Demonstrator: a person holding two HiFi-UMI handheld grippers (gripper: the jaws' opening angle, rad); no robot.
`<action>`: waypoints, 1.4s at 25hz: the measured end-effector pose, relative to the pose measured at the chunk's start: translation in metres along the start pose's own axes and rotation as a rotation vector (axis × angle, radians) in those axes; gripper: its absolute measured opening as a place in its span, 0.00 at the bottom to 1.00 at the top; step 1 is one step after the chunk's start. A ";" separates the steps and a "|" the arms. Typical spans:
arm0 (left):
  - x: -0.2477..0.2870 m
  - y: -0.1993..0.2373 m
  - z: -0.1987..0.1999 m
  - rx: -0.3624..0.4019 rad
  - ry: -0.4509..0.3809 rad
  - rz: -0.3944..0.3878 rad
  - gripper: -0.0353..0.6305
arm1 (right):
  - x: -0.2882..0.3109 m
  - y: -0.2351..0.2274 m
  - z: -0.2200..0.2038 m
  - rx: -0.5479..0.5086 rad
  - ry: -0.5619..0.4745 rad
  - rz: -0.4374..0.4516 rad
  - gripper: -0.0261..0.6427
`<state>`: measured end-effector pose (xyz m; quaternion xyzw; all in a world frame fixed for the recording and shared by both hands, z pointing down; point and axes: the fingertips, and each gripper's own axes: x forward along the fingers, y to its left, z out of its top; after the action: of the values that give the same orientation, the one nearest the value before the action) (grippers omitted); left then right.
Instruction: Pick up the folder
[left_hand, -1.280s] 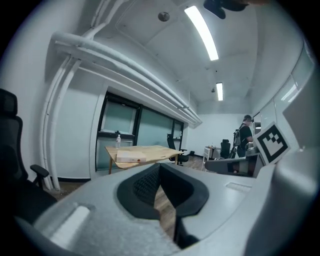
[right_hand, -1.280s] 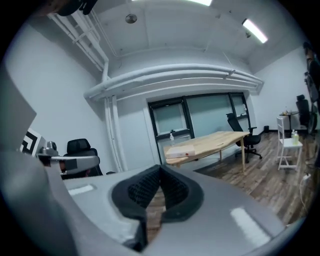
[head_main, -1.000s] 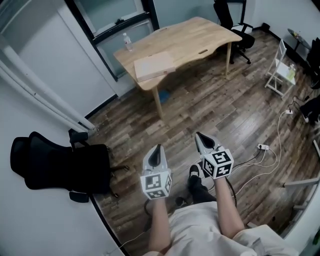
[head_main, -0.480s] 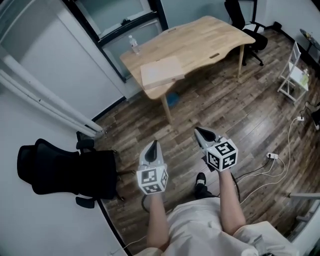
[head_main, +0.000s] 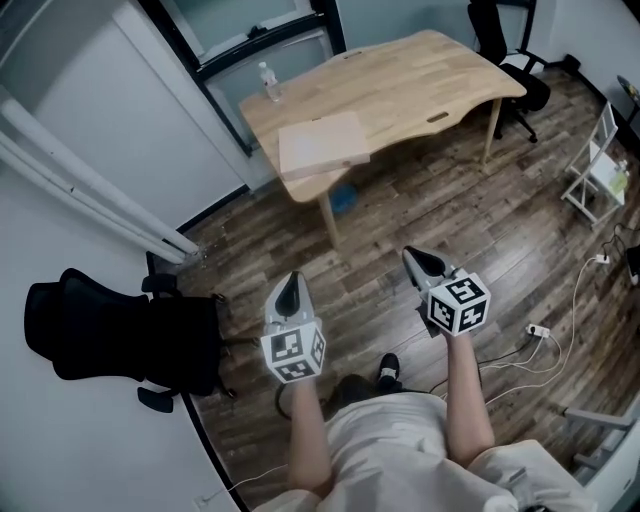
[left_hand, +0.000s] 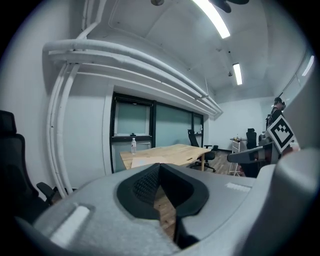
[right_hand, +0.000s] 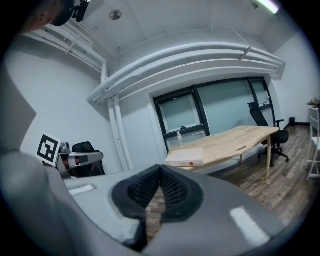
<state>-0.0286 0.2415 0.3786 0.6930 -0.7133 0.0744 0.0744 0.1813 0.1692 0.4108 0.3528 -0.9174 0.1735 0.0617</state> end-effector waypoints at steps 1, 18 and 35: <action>0.004 -0.001 -0.001 0.000 0.005 0.003 0.06 | 0.001 -0.006 0.000 0.005 -0.001 -0.010 0.04; 0.100 -0.005 0.001 -0.014 0.028 0.001 0.06 | 0.050 -0.078 0.016 0.001 0.035 -0.101 0.04; 0.279 0.070 0.043 -0.036 0.033 0.039 0.06 | 0.224 -0.154 0.095 0.003 0.026 -0.065 0.04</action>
<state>-0.1065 -0.0387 0.3949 0.6760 -0.7267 0.0743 0.0971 0.1187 -0.1121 0.4171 0.3802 -0.9043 0.1772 0.0787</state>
